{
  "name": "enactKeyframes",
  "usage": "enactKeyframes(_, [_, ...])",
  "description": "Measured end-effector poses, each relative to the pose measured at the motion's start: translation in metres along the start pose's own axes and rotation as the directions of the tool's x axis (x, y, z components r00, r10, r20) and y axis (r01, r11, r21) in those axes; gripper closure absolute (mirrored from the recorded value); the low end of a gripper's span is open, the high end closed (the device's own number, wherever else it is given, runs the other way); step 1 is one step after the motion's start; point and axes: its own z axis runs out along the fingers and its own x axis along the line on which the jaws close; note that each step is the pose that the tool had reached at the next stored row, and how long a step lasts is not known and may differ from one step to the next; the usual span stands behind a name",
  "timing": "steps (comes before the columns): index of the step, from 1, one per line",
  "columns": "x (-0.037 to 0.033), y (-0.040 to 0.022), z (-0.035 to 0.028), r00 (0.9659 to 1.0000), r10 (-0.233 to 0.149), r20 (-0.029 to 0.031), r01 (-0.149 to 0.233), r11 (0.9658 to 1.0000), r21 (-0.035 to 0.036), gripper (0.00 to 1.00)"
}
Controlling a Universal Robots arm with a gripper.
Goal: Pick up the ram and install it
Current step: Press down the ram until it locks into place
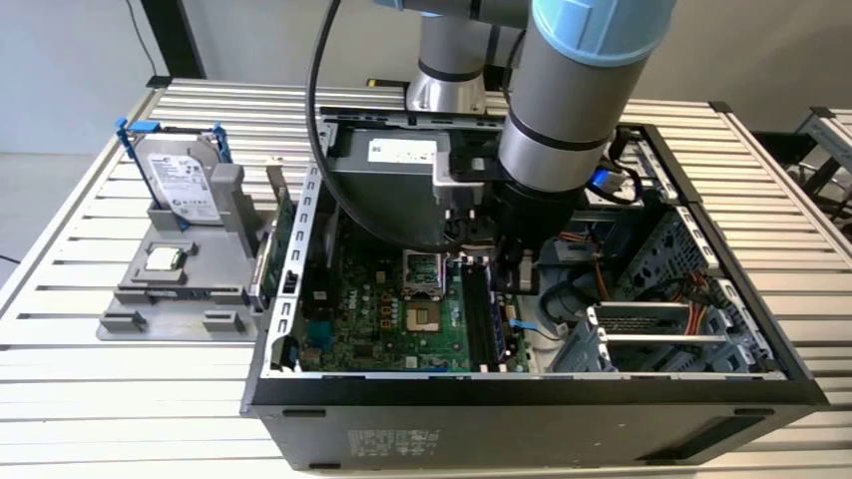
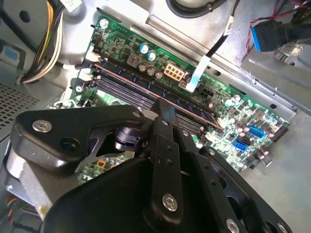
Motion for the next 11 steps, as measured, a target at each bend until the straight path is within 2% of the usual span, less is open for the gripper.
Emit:
enactKeyframes(3, [-0.0002, -0.0016, 0.0027, 1.0, -0.008, -0.0003, 0.008, 1.0, -0.0003, 1.0])
enactKeyframes(11, [0.0002, -0.0014, 0.0173, 1.0, -0.008, -0.0002, 0.008, 1.0, -0.0003, 1.0])
